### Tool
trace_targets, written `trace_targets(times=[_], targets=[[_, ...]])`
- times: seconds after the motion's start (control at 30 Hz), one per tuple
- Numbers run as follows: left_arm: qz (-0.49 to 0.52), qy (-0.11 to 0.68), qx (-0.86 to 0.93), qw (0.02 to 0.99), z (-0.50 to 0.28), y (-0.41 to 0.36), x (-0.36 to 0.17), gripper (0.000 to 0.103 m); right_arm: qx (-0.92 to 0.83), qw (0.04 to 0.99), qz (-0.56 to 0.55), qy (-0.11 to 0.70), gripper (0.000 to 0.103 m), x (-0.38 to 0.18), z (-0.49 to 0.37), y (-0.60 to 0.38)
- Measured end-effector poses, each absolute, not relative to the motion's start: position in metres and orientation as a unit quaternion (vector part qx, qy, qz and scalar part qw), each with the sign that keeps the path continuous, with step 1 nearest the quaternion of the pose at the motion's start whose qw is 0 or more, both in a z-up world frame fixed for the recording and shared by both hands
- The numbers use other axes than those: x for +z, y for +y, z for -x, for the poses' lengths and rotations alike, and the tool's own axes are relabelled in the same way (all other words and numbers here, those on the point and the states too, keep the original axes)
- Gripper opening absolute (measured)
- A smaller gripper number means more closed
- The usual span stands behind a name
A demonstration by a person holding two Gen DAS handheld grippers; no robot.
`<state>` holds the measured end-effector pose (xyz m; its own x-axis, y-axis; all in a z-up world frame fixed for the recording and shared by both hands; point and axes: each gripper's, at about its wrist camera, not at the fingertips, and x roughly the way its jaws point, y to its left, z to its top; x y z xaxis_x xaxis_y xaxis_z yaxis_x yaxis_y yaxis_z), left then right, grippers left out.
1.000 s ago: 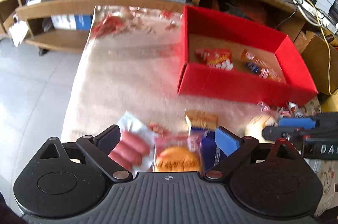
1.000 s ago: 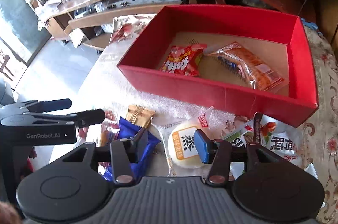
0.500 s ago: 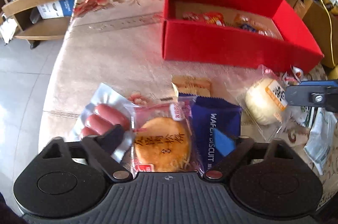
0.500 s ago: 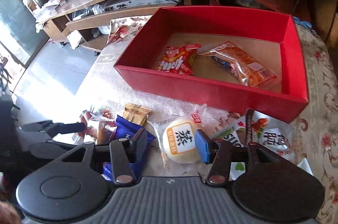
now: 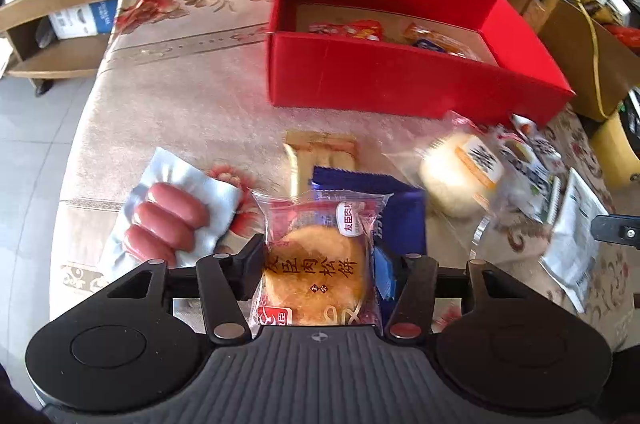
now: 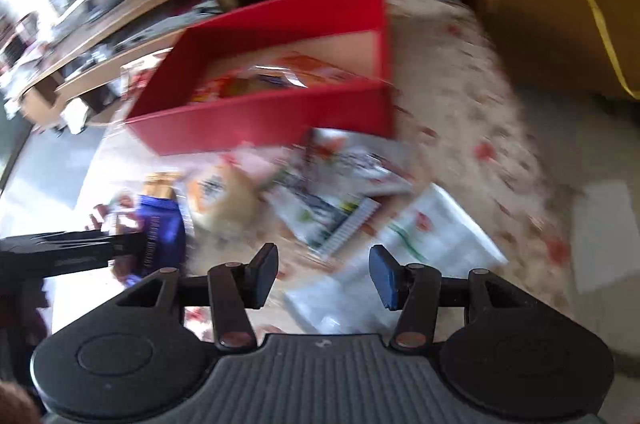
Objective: Organize snacks
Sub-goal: 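Return both tools to the table while the left gripper grasps the round cake pack, then grasp the white long packet with the right gripper while the left holds the cake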
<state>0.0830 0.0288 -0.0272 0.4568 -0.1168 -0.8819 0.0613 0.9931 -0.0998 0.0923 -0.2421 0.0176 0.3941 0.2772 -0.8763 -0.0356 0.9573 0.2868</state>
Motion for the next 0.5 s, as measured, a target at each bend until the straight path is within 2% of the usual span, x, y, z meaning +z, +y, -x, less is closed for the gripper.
trace_targets(times=[0.47, 0.5], targets=[[0.030, 0.508, -0.097, 0.855, -0.064, 0.015, -0.019, 0.061, 0.035, 0.783, -0.171, 0.598, 0.048, -0.014, -0.085, -0.257], [0.031, 0.507, -0.099, 0.856, -0.064, 0.015, -0.018, 0.060, 0.026, 0.782, -0.171, 0.599, 0.050, -0.016, -0.088, -0.258]])
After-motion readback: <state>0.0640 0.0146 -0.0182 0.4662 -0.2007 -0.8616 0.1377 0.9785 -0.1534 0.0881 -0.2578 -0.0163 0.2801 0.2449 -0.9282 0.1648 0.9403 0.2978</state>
